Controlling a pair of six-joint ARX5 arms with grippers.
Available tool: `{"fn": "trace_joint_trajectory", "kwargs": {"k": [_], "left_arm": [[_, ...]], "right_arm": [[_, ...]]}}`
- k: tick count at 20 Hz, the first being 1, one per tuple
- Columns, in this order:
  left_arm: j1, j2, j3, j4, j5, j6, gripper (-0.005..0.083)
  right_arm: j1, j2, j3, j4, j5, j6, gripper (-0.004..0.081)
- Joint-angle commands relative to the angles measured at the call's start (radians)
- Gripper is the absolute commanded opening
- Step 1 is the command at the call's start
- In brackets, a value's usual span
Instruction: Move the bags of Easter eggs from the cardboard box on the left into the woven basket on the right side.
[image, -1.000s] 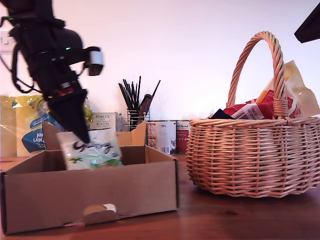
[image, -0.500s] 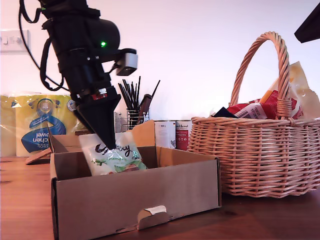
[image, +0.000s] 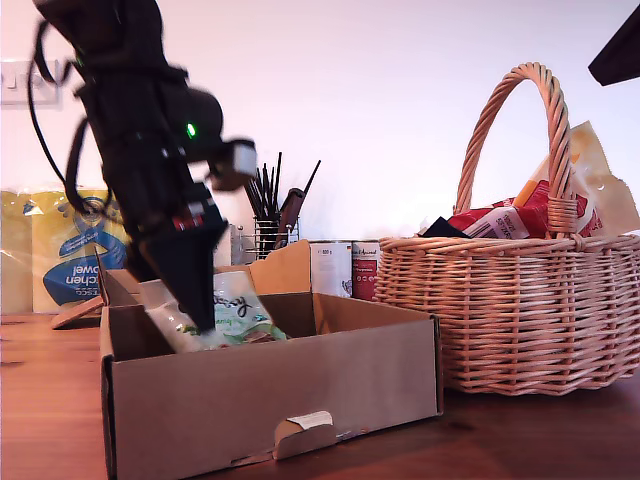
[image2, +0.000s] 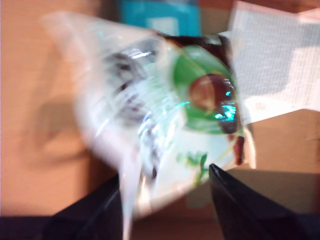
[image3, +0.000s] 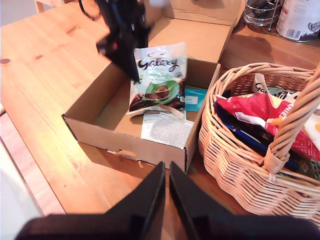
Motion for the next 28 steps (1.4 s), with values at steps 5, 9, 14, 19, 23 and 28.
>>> {"fn": "trace_joint_trajectory", "kwargs": {"k": [5, 9, 14, 19, 23, 28], "left_arm": [[0.000, 0.062, -0.015, 0.050, 0.026, -0.023, 0.0438], [-0.005, 0.124, -0.015, 0.047, 0.037, -0.030, 0.0424], [-0.007, 0.129, -0.015, 0.049, 0.042, -0.033, 0.0244], [-0.004, 0.120, -0.014, 0.025, 0.041, -0.026, 0.0019], [0.004, 0.072, -0.014, -0.020, 0.040, -0.006, 0.0019], [0.013, -0.099, -0.014, -0.014, 0.079, -0.004, 0.0019]], "right_arm": [[0.004, -0.003, 0.006, 0.007, -0.002, 0.005, -0.0013], [0.004, -0.003, 0.006, 0.007, -0.002, 0.005, -0.0013], [0.004, -0.003, 0.006, 0.008, -0.002, 0.005, -0.0013], [0.004, -0.003, 0.006, 0.010, 0.000, 0.005, -0.0013], [0.004, -0.003, 0.006, 0.010, 0.000, 0.005, -0.0013], [0.004, -0.003, 0.006, 0.010, 0.000, 0.005, -0.0013]]}}
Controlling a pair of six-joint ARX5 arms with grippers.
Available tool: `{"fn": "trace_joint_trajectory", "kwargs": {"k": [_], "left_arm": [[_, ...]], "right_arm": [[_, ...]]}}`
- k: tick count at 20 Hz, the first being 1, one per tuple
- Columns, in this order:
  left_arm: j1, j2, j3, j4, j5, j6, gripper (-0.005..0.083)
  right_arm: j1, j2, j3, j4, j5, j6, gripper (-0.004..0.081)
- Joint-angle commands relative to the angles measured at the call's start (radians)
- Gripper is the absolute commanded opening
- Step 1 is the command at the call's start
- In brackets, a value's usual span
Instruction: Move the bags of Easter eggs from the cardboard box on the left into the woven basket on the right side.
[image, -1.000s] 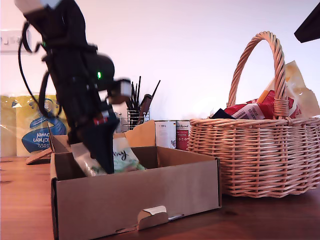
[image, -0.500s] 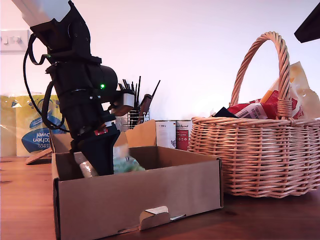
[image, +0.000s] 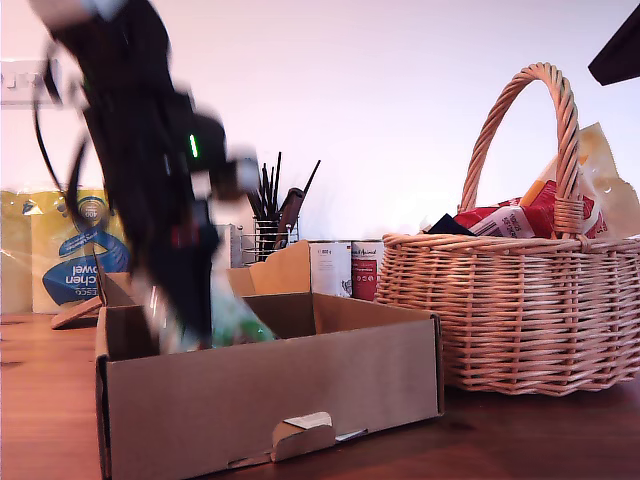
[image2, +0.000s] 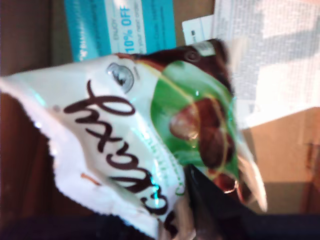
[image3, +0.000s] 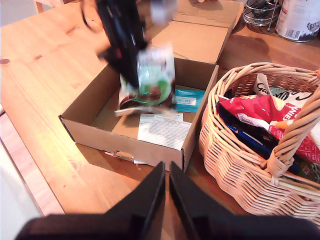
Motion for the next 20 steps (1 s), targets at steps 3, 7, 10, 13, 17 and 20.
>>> {"fn": "trace_joint_trajectory", "kwargs": {"k": [3, 7, 10, 13, 17, 20], "left_arm": [[0.004, -0.155, -0.012, 0.035, 0.139, -0.013, 0.0016], [0.003, -0.195, -0.012, 0.188, 0.285, -0.092, -0.0002], [-0.013, -0.193, -0.012, 0.335, 0.340, -0.180, -0.0013], [-0.048, -0.186, -0.012, 0.530, 0.342, -0.284, -0.0017], [-0.132, -0.136, -0.012, 0.781, 0.301, -0.383, -0.0017], [-0.178, -0.084, -0.012, 0.825, 0.264, -0.420, -0.0017]], "right_arm": [[0.004, -0.003, 0.006, 0.009, -0.001, 0.005, -0.0013], [0.004, -0.003, 0.006, 0.005, -0.001, 0.005, -0.0013], [0.004, -0.003, 0.006, 0.002, -0.001, 0.005, -0.0013], [0.004, -0.003, 0.006, -0.002, -0.001, 0.005, -0.0013], [0.004, -0.003, 0.006, 0.001, -0.001, 0.005, -0.0013], [0.004, -0.003, 0.006, 0.002, -0.001, 0.005, -0.0013]]}}
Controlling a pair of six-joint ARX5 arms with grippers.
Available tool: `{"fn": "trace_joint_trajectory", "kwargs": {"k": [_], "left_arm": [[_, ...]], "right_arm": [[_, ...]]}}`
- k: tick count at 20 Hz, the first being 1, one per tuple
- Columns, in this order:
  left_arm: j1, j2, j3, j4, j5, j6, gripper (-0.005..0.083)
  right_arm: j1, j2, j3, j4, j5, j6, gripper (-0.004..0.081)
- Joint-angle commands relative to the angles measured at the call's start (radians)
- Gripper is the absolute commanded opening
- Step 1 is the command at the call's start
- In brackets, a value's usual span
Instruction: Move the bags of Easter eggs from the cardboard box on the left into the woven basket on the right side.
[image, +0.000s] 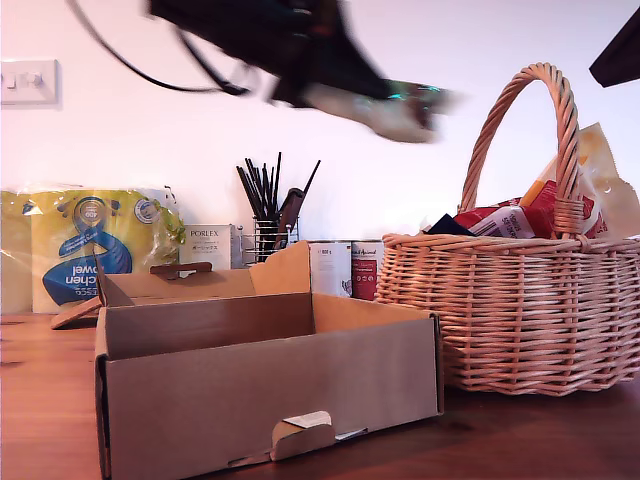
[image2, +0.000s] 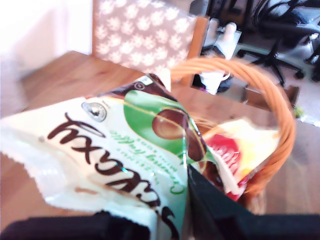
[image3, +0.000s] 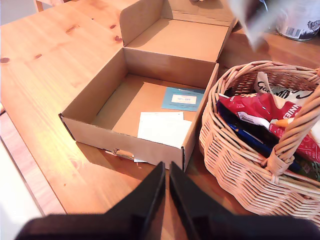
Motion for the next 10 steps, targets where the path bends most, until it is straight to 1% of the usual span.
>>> {"fn": "trace_joint_trajectory", "kwargs": {"k": [1, 4, 8, 10], "left_arm": [[-0.009, 0.059, -0.013, 0.019, -0.010, -0.012, -0.0017], [-0.041, 0.104, -0.013, 0.069, -0.018, -0.016, -0.0017], [-0.069, 0.142, -0.013, 0.177, -0.050, -0.080, -0.0017], [-0.079, 0.166, -0.013, 0.203, -0.052, -0.113, -0.0017]], "right_arm": [[0.004, -0.003, 0.006, 0.006, -0.001, 0.005, -0.0013], [0.004, -0.003, 0.006, 0.006, -0.002, 0.005, -0.0013], [0.004, -0.003, 0.006, 0.007, -0.003, 0.005, -0.0013], [0.004, -0.003, 0.006, 0.007, -0.003, 0.005, -0.0013]]}}
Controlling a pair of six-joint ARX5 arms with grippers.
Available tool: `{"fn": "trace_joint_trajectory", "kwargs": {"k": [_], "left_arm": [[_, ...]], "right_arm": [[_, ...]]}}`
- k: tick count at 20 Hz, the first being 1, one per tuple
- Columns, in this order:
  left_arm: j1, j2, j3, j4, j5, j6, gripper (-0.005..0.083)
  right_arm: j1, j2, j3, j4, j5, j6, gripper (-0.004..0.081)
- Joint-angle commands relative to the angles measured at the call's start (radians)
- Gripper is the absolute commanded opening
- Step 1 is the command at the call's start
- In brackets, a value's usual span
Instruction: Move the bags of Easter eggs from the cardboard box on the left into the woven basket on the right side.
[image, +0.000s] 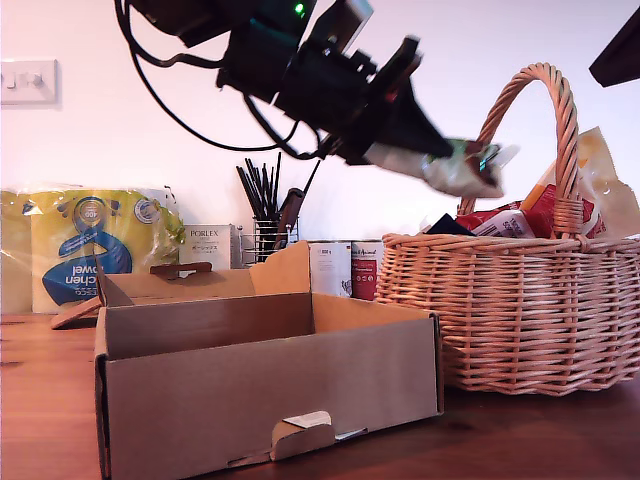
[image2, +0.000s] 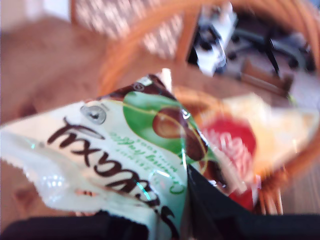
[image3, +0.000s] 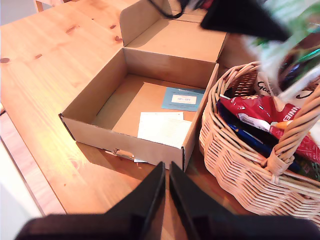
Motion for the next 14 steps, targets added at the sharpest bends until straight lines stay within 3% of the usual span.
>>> {"fn": "trace_joint_trajectory", "kwargs": {"k": [1, 14], "left_arm": [[-0.017, 0.051, -0.013, 0.017, 0.002, -0.017, -0.0017], [-0.110, 0.125, -0.013, 0.043, -0.023, -0.043, 0.0017]], "right_arm": [[0.004, -0.003, 0.006, 0.008, -0.003, 0.005, -0.0013], [0.004, -0.003, 0.006, 0.016, -0.003, 0.005, -0.0013]]}}
